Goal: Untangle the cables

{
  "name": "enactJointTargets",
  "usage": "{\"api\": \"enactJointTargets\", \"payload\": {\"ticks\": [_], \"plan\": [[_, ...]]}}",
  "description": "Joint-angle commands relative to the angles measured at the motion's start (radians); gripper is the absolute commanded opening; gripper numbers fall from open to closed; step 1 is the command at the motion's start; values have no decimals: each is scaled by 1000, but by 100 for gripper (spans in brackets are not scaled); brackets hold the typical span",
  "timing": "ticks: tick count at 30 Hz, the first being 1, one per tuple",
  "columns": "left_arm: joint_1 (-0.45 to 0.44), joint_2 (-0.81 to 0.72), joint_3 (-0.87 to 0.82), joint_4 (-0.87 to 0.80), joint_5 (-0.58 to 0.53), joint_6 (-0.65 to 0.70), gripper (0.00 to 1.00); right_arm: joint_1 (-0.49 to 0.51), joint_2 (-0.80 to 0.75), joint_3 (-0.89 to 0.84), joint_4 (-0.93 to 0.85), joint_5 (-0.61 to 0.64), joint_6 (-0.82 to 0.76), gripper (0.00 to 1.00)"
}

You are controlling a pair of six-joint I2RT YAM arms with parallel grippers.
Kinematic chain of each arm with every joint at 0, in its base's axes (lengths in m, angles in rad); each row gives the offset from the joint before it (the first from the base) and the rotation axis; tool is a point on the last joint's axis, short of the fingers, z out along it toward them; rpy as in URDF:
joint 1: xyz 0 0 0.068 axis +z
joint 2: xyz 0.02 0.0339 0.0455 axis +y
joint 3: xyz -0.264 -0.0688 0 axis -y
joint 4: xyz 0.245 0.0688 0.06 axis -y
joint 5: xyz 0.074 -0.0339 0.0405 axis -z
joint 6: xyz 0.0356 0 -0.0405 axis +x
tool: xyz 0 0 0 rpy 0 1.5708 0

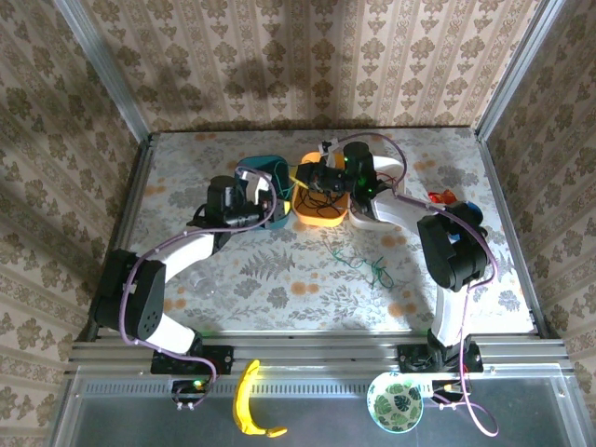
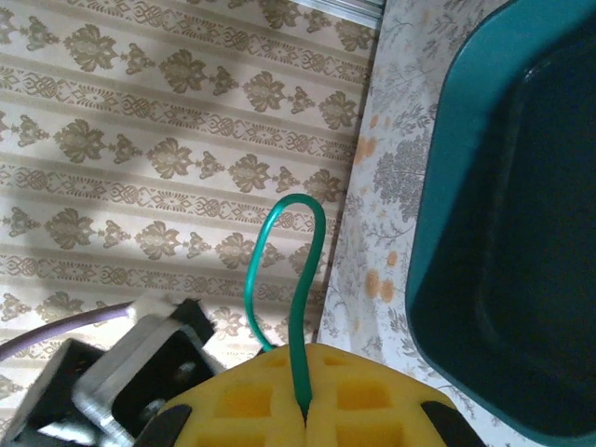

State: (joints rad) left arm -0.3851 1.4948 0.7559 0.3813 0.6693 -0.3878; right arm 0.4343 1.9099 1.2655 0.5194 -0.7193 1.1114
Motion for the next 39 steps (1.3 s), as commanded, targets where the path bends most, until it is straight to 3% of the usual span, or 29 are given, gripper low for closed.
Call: {"api": "enactJointTargets", "payload": {"ticks": [1, 3, 6, 9, 12, 14, 16, 19, 22, 30, 35, 38, 39], "plan": [[33, -24, -52, 40, -66, -31, 38, 9, -51, 20, 3, -7, -18, 0], [44, -45, -65, 87, -33, -51, 61, 15, -56, 38, -70, 10, -76, 0], [66, -86, -83, 144, 33, -78, 77, 25, -51, 80, -190, 41, -163, 0], [107, -137, -106, 199, 44, -119, 84, 36, -34, 136, -324, 89, -254, 0], [176, -200, -138, 248, 22, -176, 87, 43, -5, 198, -456, 154, -332, 0], [225, -257, -167, 245, -68, -208, 88, 43, 15, 233, -519, 195, -366, 0], [266, -333, -189, 143, -249, -212, 88, 43, 41, 272, -563, 221, -392, 0], [282, -461, -210, -65, -605, -175, 91, 45, 99, 350, -622, 230, -430, 0], [313, -548, -229, -179, -777, -172, 92, 53, 174, 450, -728, 266, -479, 0], [347, -635, -262, -268, -793, -153, 92, 127, 365, 784, -1107, 540, -708, 0], [347, -626, -266, -257, -772, -162, 92, 176, 454, 944, -1227, 730, -815, 2], [347, -614, -258, -243, -751, -153, 92, 199, 512, 1059, -1284, 834, -872, 7], [347, -607, -251, -245, -744, -148, 92, 204, 531, 1098, -1300, 860, -887, 12]]}}
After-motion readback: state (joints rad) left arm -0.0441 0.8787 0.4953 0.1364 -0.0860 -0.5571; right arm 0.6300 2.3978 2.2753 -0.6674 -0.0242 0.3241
